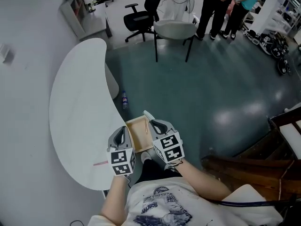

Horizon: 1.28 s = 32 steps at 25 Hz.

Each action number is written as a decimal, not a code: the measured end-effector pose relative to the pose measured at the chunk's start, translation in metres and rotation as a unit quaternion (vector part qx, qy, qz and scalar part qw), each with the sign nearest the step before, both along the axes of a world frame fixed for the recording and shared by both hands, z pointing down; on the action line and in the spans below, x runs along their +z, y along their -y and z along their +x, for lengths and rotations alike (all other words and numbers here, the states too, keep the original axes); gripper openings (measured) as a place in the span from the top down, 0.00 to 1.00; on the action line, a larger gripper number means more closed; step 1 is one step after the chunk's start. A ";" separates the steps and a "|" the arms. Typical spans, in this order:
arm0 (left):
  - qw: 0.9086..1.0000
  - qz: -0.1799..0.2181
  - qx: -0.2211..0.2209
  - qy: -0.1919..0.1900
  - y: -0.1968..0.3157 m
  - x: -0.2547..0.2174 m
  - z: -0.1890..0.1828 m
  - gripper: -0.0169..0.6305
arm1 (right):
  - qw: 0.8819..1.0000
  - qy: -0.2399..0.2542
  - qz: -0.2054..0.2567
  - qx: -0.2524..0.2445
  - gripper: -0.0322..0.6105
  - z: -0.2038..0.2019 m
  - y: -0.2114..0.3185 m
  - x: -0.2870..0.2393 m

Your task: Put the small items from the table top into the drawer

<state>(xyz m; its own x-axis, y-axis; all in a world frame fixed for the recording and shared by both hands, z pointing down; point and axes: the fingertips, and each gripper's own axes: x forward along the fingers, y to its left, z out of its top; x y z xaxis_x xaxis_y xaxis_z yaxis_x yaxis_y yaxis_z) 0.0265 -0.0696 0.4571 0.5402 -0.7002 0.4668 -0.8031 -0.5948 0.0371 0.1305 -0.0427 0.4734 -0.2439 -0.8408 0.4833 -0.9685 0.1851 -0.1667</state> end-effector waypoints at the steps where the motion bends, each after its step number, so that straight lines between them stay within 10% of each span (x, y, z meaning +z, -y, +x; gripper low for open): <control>1: 1.000 -0.004 0.002 0.000 0.006 0.003 -0.003 0.94 | 1.000 -0.001 -0.005 0.002 0.89 -0.004 0.005 0.003; 32: 0.994 -0.104 0.019 0.010 0.085 0.157 -0.043 0.94 | 0.981 0.029 -0.182 0.058 0.89 -0.058 0.051 0.213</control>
